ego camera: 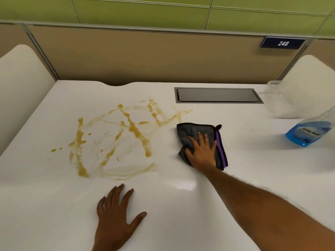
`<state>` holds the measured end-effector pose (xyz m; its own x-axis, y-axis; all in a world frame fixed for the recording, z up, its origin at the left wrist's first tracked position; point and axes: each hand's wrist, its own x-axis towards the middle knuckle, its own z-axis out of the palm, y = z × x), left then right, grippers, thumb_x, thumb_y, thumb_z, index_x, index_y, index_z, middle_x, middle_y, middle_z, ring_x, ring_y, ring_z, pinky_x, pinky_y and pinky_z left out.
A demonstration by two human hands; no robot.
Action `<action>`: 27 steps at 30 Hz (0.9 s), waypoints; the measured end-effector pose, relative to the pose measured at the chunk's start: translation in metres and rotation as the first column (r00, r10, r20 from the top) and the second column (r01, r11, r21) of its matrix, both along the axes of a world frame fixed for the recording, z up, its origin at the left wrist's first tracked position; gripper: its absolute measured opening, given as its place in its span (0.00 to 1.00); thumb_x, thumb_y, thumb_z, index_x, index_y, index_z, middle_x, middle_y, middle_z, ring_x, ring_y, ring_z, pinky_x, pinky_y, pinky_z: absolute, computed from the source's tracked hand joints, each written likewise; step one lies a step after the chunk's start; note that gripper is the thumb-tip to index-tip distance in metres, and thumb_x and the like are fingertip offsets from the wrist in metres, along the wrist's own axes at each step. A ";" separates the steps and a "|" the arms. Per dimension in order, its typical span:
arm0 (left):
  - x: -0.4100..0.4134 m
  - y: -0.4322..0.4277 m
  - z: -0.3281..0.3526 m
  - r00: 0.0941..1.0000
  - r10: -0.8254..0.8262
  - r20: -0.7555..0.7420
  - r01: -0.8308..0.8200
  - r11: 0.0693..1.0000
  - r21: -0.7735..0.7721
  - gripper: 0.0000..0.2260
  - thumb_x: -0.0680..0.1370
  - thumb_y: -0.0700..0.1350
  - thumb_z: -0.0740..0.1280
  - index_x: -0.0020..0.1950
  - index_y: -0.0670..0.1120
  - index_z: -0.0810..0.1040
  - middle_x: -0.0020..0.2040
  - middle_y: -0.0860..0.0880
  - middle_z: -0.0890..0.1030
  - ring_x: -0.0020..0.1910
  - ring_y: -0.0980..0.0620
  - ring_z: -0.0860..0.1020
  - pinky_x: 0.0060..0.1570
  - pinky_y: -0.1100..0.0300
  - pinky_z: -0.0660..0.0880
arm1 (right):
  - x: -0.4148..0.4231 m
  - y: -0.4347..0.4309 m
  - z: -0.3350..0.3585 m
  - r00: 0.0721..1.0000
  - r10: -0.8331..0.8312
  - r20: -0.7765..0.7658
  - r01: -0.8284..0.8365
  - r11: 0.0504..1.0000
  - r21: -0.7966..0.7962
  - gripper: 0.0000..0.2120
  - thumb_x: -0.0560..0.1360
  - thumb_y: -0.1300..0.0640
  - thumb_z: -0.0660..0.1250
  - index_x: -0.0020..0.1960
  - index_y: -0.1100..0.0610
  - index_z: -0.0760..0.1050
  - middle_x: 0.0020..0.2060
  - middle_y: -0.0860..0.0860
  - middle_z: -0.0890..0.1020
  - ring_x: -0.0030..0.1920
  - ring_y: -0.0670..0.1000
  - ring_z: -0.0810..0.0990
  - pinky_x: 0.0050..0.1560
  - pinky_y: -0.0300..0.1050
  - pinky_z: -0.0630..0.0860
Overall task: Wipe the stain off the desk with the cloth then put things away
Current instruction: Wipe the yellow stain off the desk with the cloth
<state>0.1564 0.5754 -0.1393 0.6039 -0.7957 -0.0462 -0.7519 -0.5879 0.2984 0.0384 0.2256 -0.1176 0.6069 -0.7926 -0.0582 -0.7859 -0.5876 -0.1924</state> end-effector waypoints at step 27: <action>0.054 0.057 0.007 0.990 0.138 0.031 -0.137 0.990 -0.046 0.34 0.73 0.73 0.52 0.69 0.53 0.72 0.72 0.49 0.70 0.72 0.47 0.68 0.70 0.42 0.62 | 0.029 0.075 -0.008 0.861 0.507 0.028 -0.505 0.861 -0.054 0.32 0.74 0.30 0.52 0.76 0.37 0.55 0.79 0.47 0.52 0.79 0.52 0.47 0.75 0.64 0.49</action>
